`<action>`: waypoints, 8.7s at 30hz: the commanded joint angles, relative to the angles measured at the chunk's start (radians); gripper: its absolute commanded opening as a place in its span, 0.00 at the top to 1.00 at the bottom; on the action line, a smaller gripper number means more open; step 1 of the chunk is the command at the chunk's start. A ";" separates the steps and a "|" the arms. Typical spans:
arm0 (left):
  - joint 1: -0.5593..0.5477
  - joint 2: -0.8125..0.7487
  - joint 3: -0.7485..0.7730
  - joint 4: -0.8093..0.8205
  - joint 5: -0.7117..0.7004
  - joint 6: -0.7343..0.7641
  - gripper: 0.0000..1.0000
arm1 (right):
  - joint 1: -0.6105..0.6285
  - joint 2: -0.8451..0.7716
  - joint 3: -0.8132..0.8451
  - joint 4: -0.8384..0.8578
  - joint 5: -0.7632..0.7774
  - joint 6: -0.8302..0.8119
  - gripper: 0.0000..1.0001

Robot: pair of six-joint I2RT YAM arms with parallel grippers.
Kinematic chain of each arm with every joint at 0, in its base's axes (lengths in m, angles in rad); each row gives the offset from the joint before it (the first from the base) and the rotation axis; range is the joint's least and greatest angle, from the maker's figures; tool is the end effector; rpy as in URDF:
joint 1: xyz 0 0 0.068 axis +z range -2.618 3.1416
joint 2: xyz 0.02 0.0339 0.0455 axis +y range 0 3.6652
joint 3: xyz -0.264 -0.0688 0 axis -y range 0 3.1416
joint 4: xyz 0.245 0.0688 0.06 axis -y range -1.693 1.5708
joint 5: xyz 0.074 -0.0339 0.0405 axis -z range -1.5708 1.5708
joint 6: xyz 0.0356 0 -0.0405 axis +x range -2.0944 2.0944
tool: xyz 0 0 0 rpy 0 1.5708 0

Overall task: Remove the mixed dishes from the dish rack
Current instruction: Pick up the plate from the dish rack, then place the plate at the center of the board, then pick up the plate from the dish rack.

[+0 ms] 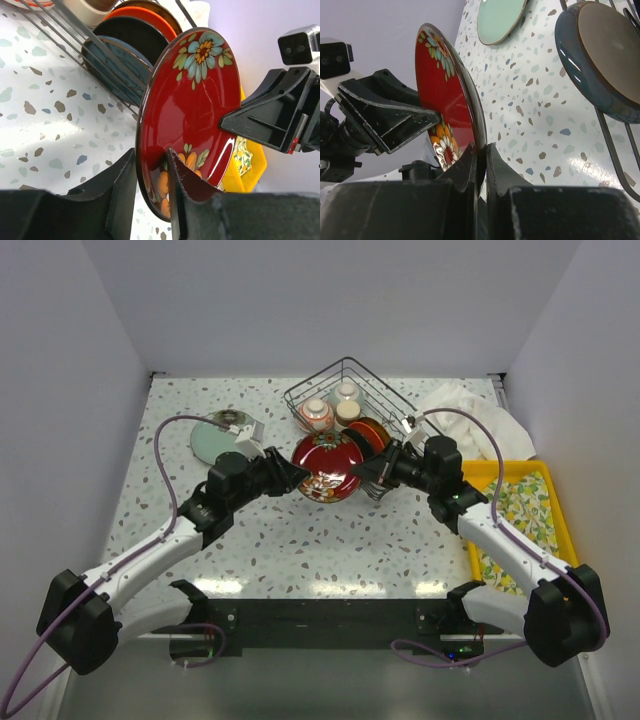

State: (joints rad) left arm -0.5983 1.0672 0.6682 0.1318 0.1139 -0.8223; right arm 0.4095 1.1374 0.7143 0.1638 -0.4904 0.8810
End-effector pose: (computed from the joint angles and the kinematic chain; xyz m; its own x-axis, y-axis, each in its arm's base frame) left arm 0.2019 -0.1425 0.2760 -0.6249 -0.4551 -0.6344 0.2826 0.6256 -0.7271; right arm 0.2310 0.1185 0.2802 -0.7427 0.4194 -0.5220 -0.3078 0.4784 0.8224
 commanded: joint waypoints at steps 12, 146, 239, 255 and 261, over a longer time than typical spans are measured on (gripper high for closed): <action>-0.006 -0.026 -0.079 0.169 -0.046 -0.087 1.00 | 0.003 -0.048 -0.013 0.073 0.022 0.018 0.67; 0.479 -0.495 0.156 -0.790 -0.031 0.410 0.00 | -0.040 0.504 0.622 -0.463 0.679 -0.964 0.57; 0.089 -0.024 -0.090 0.144 0.047 -0.037 0.40 | 0.055 0.058 0.080 0.036 -0.017 0.030 1.00; 0.088 0.022 -0.124 0.236 0.101 -0.118 0.94 | 0.055 0.088 0.074 0.056 -0.020 0.041 1.00; 0.088 0.013 -0.121 0.190 0.058 -0.126 1.00 | 0.055 0.079 0.100 -0.013 -0.007 -0.017 0.73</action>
State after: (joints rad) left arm -0.5110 1.0824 0.5461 0.3347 0.2108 -0.9855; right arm 0.4599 1.2388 0.7784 0.1345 -0.4671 0.8814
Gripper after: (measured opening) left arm 0.065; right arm 0.182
